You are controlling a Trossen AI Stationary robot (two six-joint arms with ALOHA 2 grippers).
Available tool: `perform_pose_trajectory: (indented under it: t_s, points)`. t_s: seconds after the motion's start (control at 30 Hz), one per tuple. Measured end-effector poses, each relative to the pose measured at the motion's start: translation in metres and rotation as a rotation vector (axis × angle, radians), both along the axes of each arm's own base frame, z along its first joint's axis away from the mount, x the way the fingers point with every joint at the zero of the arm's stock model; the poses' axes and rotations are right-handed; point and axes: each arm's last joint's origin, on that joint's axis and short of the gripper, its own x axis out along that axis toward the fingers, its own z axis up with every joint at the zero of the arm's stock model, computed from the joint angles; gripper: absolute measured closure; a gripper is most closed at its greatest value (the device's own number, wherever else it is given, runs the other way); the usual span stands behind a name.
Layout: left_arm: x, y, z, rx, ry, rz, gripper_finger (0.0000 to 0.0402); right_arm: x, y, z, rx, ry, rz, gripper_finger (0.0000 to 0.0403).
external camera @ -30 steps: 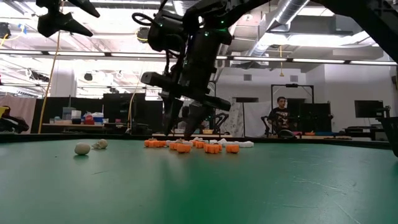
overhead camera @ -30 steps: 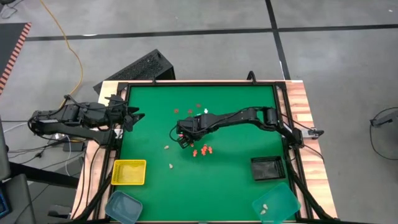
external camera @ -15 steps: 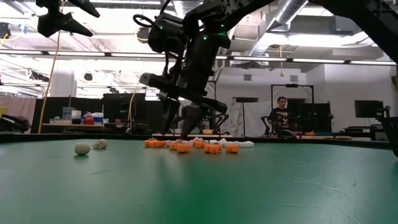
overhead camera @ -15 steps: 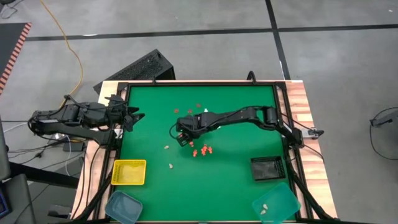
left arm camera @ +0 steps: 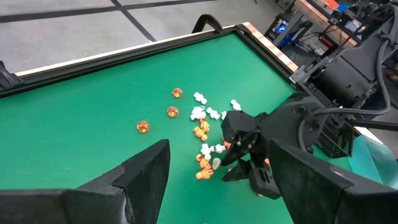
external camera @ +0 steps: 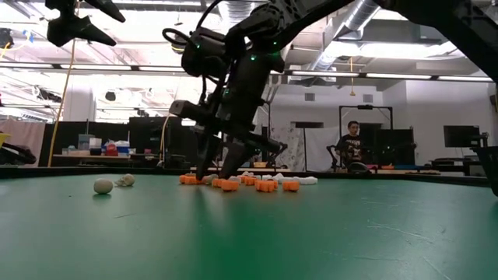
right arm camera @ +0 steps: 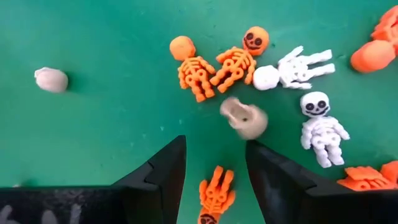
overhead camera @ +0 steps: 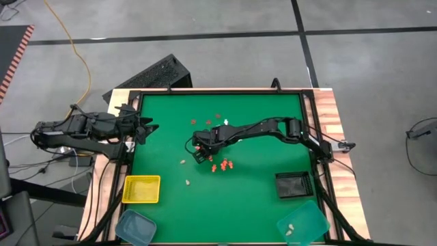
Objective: Sort Halloween decoration
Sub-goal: Put the top right skull model into the green bin
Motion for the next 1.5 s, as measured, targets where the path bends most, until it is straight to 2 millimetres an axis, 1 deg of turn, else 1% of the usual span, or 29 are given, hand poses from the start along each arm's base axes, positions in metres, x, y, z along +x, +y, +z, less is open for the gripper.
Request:
perform_pose_trajectory:
  t_s: [0.07, 0.17, 0.23, 0.3, 0.4, 0.5, 0.63, 0.77, 0.87, 0.97, 1.27, 1.5]
  points:
    - [0.000, 0.000, 0.000, 0.000, 0.000, 0.000, 0.0141, -0.001, -0.003, 0.002, -0.008, 0.015, 0.014, 0.0208]
    - [0.000, 0.000, 0.000, 0.000, 0.000, 0.000, 0.0141, -0.002, -0.008, 0.011, -0.025, 0.045, 0.061, 0.0208]
    - [0.000, 0.000, 0.000, 0.001, 0.001, 0.000, 0.0141, -0.005, -0.012, 0.023, -0.051, 0.072, 0.113, 0.0208]
    - [0.000, 0.000, 0.000, 0.011, 0.006, -0.006, 0.0141, -0.003, -0.016, 0.040, -0.095, 0.053, 0.181, 0.0208]
    - [0.000, 0.000, 0.000, 0.021, 0.012, -0.011, 0.0141, -0.005, -0.021, 0.062, -0.162, 0.062, 0.328, 0.0208]
    - [0.000, 0.000, 0.000, 0.022, 0.012, -0.012, 0.0141, -0.003, -0.020, 0.071, -0.253, 0.039, 0.513, 0.0208]
    - [0.000, 0.000, 0.000, 0.022, 0.013, -0.012, 0.0141, -0.002, -0.011, 0.071, -0.323, 0.035, 0.722, 0.0208]
    - [0.000, 0.000, -0.001, 0.023, 0.020, -0.011, 0.0141, -0.001, 0.001, 0.057, -0.322, 0.047, 0.779, 0.0208]
    - [-0.001, 0.000, -0.002, 0.024, 0.031, -0.012, 0.0141, -0.001, 0.006, 0.045, -0.323, 0.055, 0.769, 0.0207]
    - [-0.001, 0.000, -0.003, 0.025, 0.044, -0.012, 0.0141, -0.001, 0.002, 0.038, -0.319, 0.051, 0.734, 0.0207]
    - [-0.001, 0.000, -0.003, 0.041, 0.049, -0.009, 0.0141, 0.003, -0.018, 0.040, -0.339, 0.013, 0.665, 0.0207]
    - [-0.001, 0.000, -0.003, 0.040, 0.051, -0.017, 0.0141, 0.003, -0.018, 0.041, -0.343, 0.009, 0.663, 0.0207]
